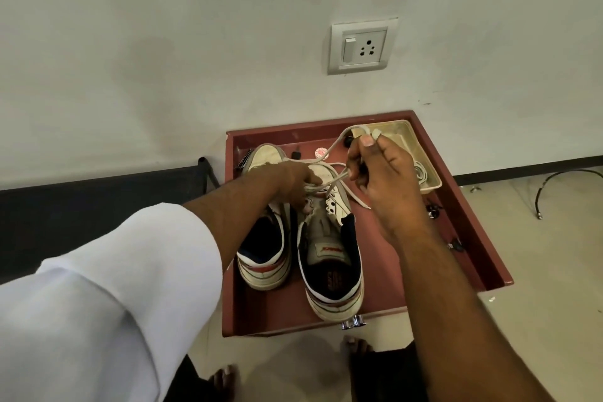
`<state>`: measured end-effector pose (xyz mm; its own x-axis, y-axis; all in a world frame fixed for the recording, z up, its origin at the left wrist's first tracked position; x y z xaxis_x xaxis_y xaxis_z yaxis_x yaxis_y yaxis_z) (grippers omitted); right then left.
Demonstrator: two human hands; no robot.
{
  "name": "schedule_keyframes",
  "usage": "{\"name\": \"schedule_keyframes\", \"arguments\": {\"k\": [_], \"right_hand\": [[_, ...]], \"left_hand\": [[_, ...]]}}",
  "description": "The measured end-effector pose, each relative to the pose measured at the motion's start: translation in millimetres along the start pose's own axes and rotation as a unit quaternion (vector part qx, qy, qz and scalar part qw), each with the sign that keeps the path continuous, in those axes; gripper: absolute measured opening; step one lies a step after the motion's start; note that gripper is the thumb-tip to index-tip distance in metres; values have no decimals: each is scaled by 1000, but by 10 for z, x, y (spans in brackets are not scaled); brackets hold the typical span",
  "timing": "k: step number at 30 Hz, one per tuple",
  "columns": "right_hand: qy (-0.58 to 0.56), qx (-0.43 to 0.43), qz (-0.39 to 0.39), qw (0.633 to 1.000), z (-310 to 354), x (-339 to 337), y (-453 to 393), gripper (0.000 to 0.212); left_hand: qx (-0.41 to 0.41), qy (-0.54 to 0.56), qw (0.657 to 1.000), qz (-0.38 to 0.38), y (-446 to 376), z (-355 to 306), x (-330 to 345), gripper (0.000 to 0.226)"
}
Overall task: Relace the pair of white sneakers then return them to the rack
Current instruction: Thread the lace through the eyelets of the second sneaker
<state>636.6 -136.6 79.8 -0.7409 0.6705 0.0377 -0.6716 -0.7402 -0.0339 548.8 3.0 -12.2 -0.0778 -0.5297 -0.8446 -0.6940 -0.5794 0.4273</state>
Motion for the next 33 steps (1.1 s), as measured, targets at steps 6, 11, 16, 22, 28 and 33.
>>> {"name": "schedule_keyframes", "arguments": {"k": [6, 11, 16, 22, 28, 33], "right_hand": [[5, 50, -44, 998, -93, -175, -72, 33], [-29, 130, -204, 970, -518, -1006, -319, 28], [-73, 171, -287, 940, -814, -1180, -401, 30], [-67, 105, -174, 977, -402, -820, -341, 31], [-65, 52, 32, 996, 77, 13, -297, 30], [13, 20, 87, 996, 207, 434, -344, 35]], "left_hand": [[-28, -42, 998, -34, 100, -31, 59, 79], [-5, -67, 998, -18, 246, -117, 9, 85], [7, -25, 1000, -11, 213, -133, 33, 82], [-13, -92, 995, -38, 211, -117, 67, 80], [-20, 4, 984, -176, 189, -135, -27, 45], [41, 189, 959, -209, 254, -227, -161, 6]]}}
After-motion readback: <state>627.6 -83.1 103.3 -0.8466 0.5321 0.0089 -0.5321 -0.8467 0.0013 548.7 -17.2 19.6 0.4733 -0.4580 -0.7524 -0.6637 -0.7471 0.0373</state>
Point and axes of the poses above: each hand's wrist, its own y-axis away from the middle knuckle, its own x-axis out of the palm, z = x × y, the point moved 5 cm from there along -y, towards the middle knuckle, and after that the axes turned 9 degrees about -z, right-handed, at the moved point
